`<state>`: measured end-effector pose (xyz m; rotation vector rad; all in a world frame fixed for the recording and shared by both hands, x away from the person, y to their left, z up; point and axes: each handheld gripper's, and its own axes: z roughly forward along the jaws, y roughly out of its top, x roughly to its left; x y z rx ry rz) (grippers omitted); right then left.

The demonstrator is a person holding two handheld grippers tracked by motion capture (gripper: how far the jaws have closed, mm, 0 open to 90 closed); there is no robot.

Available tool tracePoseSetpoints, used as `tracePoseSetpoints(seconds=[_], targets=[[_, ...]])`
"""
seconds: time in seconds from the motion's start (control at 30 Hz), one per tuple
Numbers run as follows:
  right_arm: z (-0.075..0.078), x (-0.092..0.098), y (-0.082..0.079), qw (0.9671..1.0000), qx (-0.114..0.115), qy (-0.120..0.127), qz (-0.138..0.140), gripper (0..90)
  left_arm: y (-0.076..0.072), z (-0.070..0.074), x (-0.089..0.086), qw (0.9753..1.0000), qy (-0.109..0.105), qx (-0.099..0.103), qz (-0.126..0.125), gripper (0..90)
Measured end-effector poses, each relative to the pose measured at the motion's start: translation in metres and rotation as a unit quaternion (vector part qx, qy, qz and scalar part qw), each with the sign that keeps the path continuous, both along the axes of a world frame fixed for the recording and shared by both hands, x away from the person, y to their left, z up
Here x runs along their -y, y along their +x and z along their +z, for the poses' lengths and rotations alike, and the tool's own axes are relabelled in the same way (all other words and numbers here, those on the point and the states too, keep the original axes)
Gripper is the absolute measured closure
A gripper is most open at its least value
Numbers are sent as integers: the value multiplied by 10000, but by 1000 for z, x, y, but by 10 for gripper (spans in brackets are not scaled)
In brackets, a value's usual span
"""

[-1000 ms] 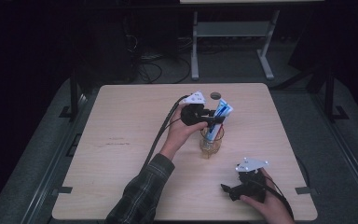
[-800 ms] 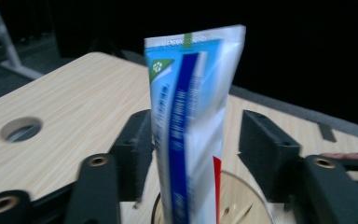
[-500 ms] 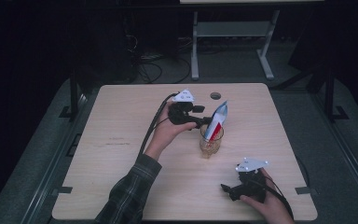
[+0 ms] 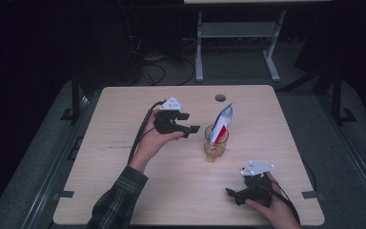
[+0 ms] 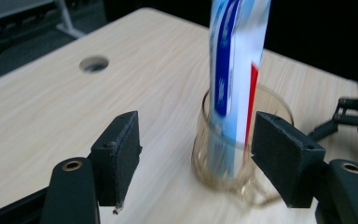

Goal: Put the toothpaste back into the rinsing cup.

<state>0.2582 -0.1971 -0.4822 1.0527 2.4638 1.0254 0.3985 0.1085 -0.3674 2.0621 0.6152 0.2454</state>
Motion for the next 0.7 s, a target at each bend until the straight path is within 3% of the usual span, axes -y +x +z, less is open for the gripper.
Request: tracePoseSetpoints(seconds=[0.37, 0.7], targets=[[0, 0, 0, 10000, -1, 2, -2, 10, -32, -10, -41, 9992, 166, -54, 363, 274], [0, 0, 0, 10000, -2, 0, -5, 10, -59, -30, -80, 9976, 186, -180, 642, 268]])
